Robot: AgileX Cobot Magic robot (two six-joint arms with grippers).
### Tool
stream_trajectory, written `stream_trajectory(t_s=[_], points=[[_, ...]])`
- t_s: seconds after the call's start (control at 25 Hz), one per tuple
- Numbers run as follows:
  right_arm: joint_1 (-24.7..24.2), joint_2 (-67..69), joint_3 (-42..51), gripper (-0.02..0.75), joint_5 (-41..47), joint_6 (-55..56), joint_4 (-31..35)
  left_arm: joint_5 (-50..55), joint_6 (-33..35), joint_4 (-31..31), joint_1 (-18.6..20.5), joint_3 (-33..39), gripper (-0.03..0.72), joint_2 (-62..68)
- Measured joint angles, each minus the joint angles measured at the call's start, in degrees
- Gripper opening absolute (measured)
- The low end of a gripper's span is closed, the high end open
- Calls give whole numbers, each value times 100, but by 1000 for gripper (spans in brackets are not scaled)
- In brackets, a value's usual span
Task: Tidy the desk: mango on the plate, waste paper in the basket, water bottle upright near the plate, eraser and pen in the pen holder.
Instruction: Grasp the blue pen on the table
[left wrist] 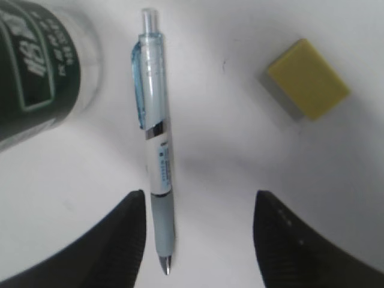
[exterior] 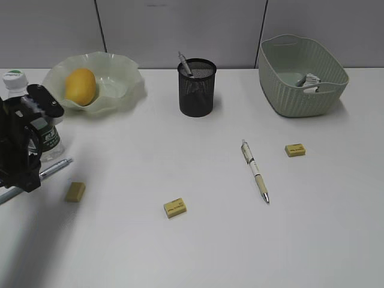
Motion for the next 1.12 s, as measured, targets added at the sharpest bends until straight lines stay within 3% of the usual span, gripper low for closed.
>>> stream_trajectory(t_s=[0.84,1.12], points=[[0,0,0,522,2,4,0,375,636,-10,200,-907,378,1305],[0,0,0,522,2,4,0,445,657,-113,200,-962,246,1371]])
